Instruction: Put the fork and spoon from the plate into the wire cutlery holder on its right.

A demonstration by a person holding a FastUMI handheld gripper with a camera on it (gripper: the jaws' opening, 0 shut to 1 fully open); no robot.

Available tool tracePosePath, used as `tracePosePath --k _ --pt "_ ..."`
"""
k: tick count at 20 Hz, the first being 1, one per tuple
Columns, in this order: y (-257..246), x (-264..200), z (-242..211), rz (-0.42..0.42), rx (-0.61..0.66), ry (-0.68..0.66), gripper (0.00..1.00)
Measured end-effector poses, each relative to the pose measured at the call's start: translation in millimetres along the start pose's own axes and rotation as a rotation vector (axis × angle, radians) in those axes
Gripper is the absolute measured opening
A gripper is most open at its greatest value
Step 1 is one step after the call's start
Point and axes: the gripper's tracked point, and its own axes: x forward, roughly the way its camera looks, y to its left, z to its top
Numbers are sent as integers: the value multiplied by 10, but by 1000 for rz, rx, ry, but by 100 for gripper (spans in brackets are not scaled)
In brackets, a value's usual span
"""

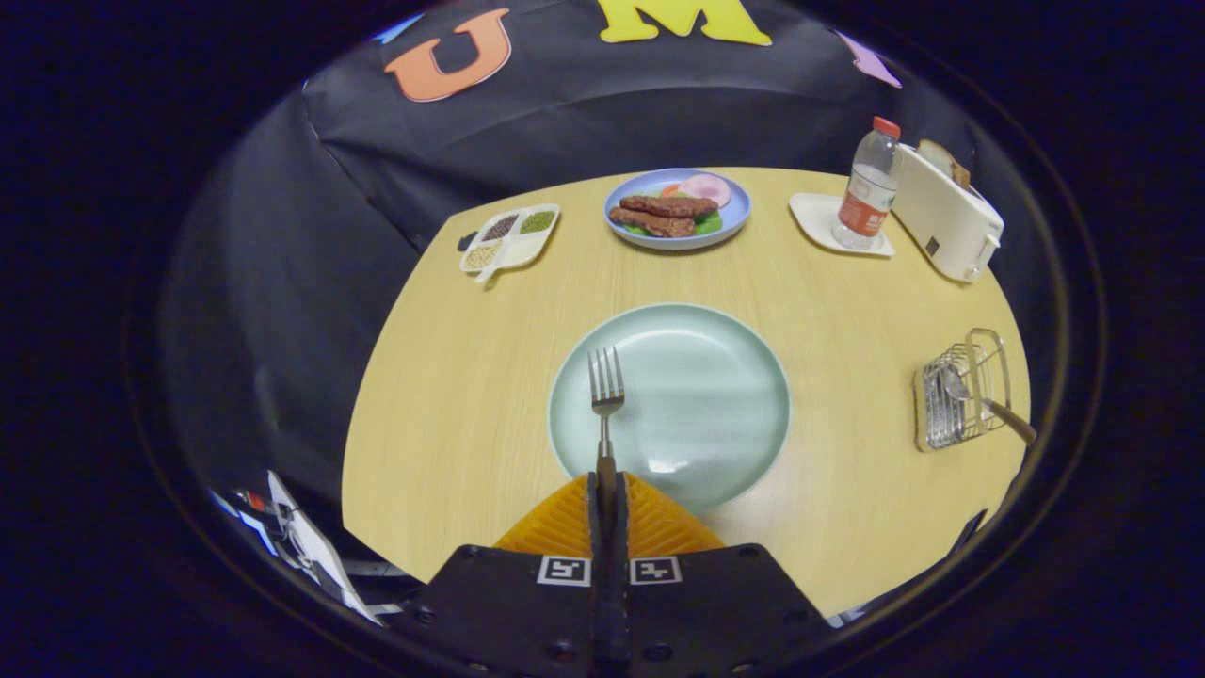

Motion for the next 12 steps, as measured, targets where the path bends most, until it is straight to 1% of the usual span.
tracePosePath --k 3,7,12 --pt "-273 -259 176 26 -15 -33 1" --pt "-773 -621 333 35 2 -41 0" --pt "-1572 -1013 526 1 34 -61 1"
